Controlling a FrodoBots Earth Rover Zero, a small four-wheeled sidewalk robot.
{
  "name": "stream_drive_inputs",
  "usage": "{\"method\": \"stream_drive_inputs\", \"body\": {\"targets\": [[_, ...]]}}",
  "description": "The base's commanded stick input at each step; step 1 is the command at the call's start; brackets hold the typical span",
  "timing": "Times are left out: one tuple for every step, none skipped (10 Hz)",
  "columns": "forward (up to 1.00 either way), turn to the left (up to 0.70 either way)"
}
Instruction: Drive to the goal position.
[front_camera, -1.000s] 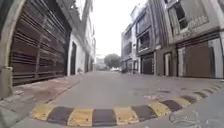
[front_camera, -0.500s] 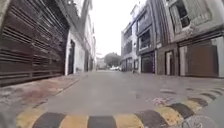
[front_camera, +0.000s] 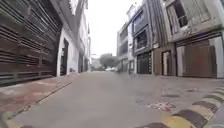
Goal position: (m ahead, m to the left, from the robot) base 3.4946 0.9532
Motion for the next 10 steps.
{"method": "stream_drive_inputs", "body": {"targets": [[0.85, 0.00], [0.85, 0.00], [0.85, 0.00], [0.85, 0.00], [0.85, 0.00], [0.85, 0.00], [0.85, 0.00], [0.85, 0.00], [0.85, 0.00], [0.85, 0.00]]}}
